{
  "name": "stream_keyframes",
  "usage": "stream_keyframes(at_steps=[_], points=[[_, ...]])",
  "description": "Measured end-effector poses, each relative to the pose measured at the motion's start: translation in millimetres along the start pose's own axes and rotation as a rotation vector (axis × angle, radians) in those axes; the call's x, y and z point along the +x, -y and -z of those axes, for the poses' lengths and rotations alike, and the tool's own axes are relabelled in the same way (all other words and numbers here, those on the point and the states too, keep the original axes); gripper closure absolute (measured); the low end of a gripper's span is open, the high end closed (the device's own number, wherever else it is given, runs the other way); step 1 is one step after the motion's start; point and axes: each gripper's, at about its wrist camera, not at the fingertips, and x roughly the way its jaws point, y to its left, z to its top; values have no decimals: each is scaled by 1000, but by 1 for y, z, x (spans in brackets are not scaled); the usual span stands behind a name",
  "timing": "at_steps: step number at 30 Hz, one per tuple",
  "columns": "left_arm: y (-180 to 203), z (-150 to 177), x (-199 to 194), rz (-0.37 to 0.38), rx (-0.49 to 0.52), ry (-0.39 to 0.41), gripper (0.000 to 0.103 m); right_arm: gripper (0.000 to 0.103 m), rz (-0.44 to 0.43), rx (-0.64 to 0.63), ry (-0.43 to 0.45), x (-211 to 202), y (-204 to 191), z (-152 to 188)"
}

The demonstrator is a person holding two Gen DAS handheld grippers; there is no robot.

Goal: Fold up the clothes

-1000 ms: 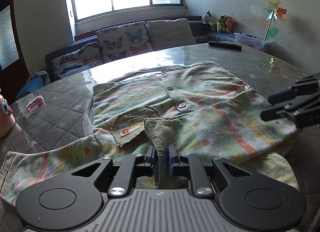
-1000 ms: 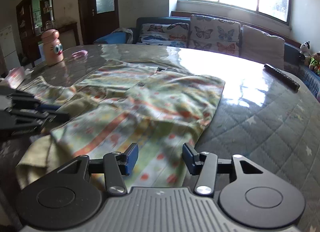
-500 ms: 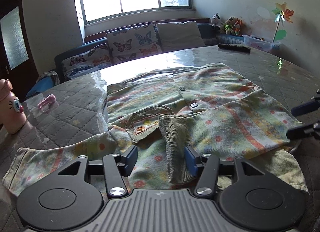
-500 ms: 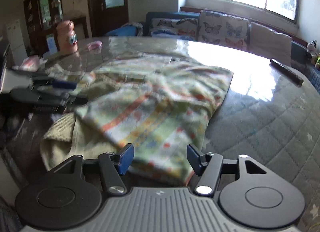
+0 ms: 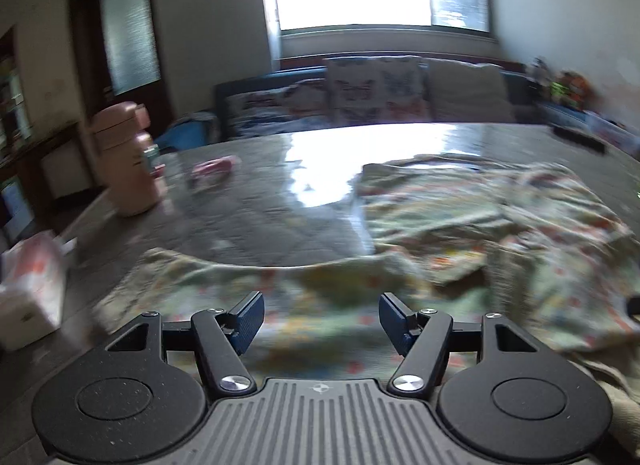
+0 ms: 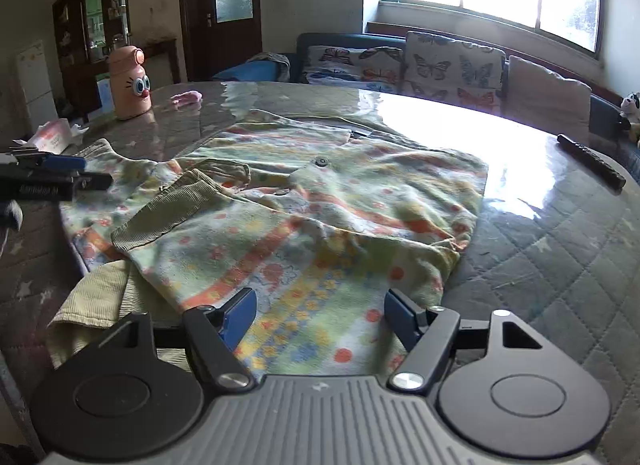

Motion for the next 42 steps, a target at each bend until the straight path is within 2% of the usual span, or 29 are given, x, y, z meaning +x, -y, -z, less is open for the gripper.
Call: stream_keyframes(at_steps=[4, 12, 14, 19, 23, 24, 26, 27, 28, 34, 37, 42], points=[[-37, -4, 10, -127, -103, -24, 38, 30, -3, 12, 0, 0, 1, 0], [-91, -9, 27, -340, -215, -42, 41, 30, -13, 16, 5, 0, 0, -1], [-100, -8, 30, -368, -240, -52, 41, 30, -13, 16, 5, 0, 0, -1], [-114, -2, 38, -370, -294, -78, 41, 30, -14, 15, 7, 0, -1, -2], [-124, 2, 40, -310, -378, -87, 55, 30, -13, 16, 11, -1, -1, -3], [-122, 1, 37, -286, -380, -76, 68, 30, -13, 16, 12, -1, -1, -3], [-117, 0, 30, -239, -384, -54, 80, 30, -13, 19, 12, -1, -1, -3], [-115, -1, 27, -215, -386, -43, 90, 30, -12, 19, 13, -1, -1, -3], [-112, -2, 23, -192, -388, -32, 94, 30, -11, 19, 16, -2, -2, -3], [-97, -9, 3, -47, -396, 35, 95, 30, -5, 34, 35, -6, -1, -5], [-67, -20, -16, 82, -338, 85, 95, 30, -5, 47, 45, -9, 0, -7], [-13, -37, -34, 316, -262, 110, 95, 31, 5, 75, 63, -14, 6, -8]])
